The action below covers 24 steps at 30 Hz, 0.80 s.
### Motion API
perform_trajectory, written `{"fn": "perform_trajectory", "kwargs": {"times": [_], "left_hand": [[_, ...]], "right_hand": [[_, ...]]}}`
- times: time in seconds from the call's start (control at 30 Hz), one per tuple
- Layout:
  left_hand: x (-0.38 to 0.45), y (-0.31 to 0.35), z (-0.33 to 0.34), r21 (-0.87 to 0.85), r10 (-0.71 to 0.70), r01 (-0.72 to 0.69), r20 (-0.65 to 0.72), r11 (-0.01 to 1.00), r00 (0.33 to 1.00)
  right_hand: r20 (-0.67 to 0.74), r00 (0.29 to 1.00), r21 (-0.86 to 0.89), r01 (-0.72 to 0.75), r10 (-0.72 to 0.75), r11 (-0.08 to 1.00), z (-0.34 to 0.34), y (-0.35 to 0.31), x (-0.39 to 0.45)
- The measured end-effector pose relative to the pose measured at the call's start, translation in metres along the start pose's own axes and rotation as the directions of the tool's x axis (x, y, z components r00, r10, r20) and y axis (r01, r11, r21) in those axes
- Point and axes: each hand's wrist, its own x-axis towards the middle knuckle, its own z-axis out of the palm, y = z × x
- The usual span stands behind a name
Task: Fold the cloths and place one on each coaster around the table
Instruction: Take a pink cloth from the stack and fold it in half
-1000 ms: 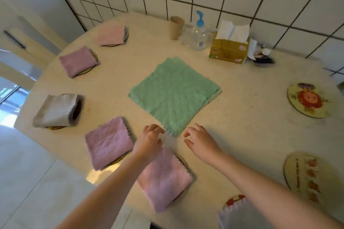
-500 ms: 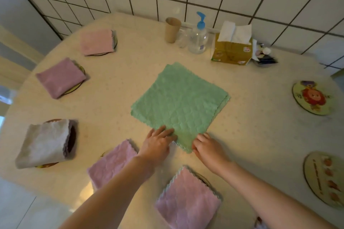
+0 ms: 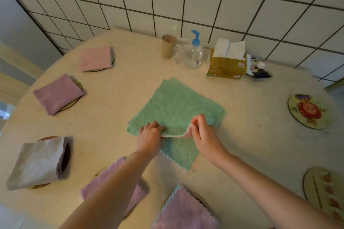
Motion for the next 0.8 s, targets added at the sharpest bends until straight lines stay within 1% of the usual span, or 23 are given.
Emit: {"fn": "perform_trajectory", "kwargs": {"times": [0.1, 0.2, 0.33, 0.47, 0.53, 0.63, 0.8], "left_hand": [[0.01, -0.027, -0.017, -0.117, -0.071, 0.058, -0.108, 0.991, 0.992], [0.011, -0.043, -0.034, -0.18, -0.08, 0.049, -0.17, 0.983, 0.982], [0.011, -0.058, -0.045, -0.203, -0.016, -0.026, -0.199, 0.979, 0.98], [0.011, -0.045, -0.057, -0.341, -0.089, -0.016, -0.29, 0.94, 0.953], [0.011, -0.032, -0.067, -0.362, -0.093, -0.038, -0.338, 0.931, 0.937], [0.008, -0.008, -0.081, -0.358, -0.074, -0.077, -0.39, 0.93, 0.918], [-0.007, 0.034, -0.099, -0.291, -0.011, -0.155, -0.496, 0.944, 0.868]], "right_hand": [[-0.074, 0.997, 0.004, 0.0, 0.0, 1.0, -0.013, -0.002, 0.01], [-0.091, 0.996, -0.029, 0.012, -0.015, 1.0, -0.023, 0.003, 0.013], [-0.113, 0.991, -0.162, 0.048, -0.067, 0.986, -0.033, 0.019, 0.008], [-0.163, 0.974, -0.273, 0.108, -0.157, 0.956, -0.045, 0.026, 0.003], [-0.224, 0.964, -0.257, 0.081, -0.141, 0.963, -0.052, 0.026, 0.003], [-0.333, 0.937, -0.174, 0.046, -0.103, 0.984, -0.068, 0.022, 0.0], [-0.46, 0.879, -0.105, 0.087, -0.126, 0.991, -0.117, 0.008, -0.014]]}}
